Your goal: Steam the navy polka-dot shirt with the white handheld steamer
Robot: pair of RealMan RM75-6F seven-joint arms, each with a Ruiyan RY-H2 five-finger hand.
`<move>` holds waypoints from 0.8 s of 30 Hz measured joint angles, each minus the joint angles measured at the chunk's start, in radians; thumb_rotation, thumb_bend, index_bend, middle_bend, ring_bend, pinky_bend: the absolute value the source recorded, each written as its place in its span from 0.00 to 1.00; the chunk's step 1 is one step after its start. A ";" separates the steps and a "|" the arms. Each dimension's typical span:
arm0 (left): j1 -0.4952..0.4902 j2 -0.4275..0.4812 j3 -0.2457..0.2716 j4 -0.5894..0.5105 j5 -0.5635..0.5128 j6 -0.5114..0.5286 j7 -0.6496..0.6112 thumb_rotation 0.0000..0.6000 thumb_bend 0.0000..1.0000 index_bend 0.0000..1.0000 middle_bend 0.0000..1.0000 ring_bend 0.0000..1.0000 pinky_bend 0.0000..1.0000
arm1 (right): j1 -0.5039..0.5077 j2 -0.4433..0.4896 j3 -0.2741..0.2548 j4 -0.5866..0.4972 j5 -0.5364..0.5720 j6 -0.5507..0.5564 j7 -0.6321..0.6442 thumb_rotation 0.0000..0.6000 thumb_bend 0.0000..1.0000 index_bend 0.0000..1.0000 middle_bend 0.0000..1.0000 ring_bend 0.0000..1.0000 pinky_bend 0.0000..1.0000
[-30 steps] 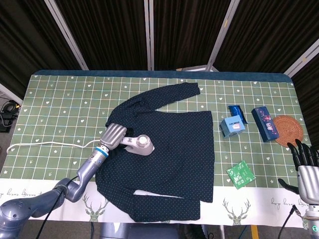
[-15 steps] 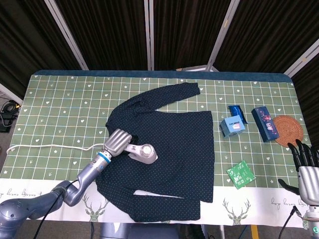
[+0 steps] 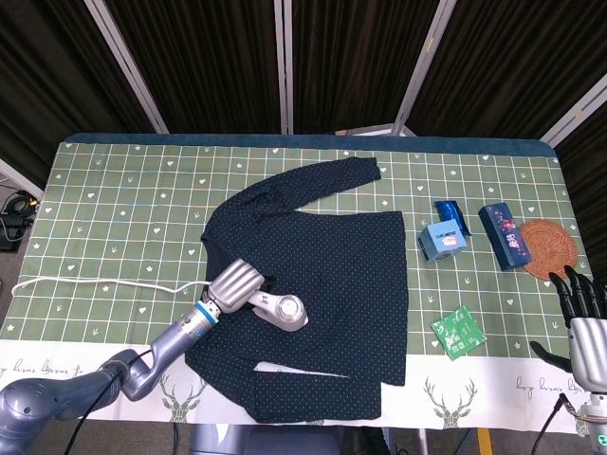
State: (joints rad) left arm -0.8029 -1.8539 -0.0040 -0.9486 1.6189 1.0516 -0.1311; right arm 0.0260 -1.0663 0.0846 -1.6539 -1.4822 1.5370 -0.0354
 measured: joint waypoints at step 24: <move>0.008 -0.024 0.032 0.017 0.038 0.034 -0.003 1.00 0.80 0.96 0.85 0.83 1.00 | -0.004 0.006 -0.002 -0.002 -0.007 0.007 0.011 1.00 0.00 0.00 0.00 0.00 0.00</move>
State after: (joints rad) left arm -0.7950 -1.8776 0.0283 -0.9317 1.6573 1.0856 -0.1337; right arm 0.0219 -1.0607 0.0828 -1.6561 -1.4891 1.5436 -0.0242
